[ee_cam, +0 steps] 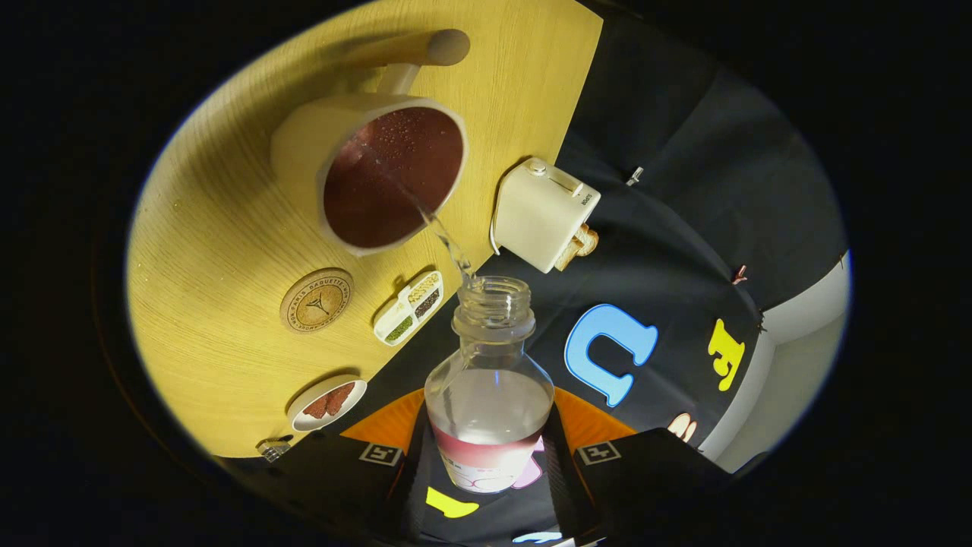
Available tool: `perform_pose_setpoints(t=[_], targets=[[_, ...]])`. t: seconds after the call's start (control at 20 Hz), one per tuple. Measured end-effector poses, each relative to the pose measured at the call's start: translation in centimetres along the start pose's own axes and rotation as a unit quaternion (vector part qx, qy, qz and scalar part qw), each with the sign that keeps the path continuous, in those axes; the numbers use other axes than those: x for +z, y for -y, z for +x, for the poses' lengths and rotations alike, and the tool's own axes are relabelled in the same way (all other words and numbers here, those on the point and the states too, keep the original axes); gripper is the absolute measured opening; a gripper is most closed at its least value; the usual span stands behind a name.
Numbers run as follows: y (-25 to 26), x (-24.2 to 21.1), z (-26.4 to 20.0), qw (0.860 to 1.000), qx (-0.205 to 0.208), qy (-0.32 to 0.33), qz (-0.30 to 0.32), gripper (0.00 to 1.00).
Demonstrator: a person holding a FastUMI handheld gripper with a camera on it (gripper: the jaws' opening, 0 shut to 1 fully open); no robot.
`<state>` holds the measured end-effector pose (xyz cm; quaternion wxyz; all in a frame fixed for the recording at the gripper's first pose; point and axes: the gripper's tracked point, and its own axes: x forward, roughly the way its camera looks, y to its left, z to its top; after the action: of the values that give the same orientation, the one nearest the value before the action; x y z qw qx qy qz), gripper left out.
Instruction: Take the bottle from table, then pour the juice into the cup, finally place the bottle on the coaster
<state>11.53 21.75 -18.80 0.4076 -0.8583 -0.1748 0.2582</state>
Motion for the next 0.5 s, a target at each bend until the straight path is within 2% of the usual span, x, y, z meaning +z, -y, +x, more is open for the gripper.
perform_pose_setpoints(t=[0.5], targets=[[-0.22,0.77,0.04,0.999,0.004,0.007,-0.038,0.68]])
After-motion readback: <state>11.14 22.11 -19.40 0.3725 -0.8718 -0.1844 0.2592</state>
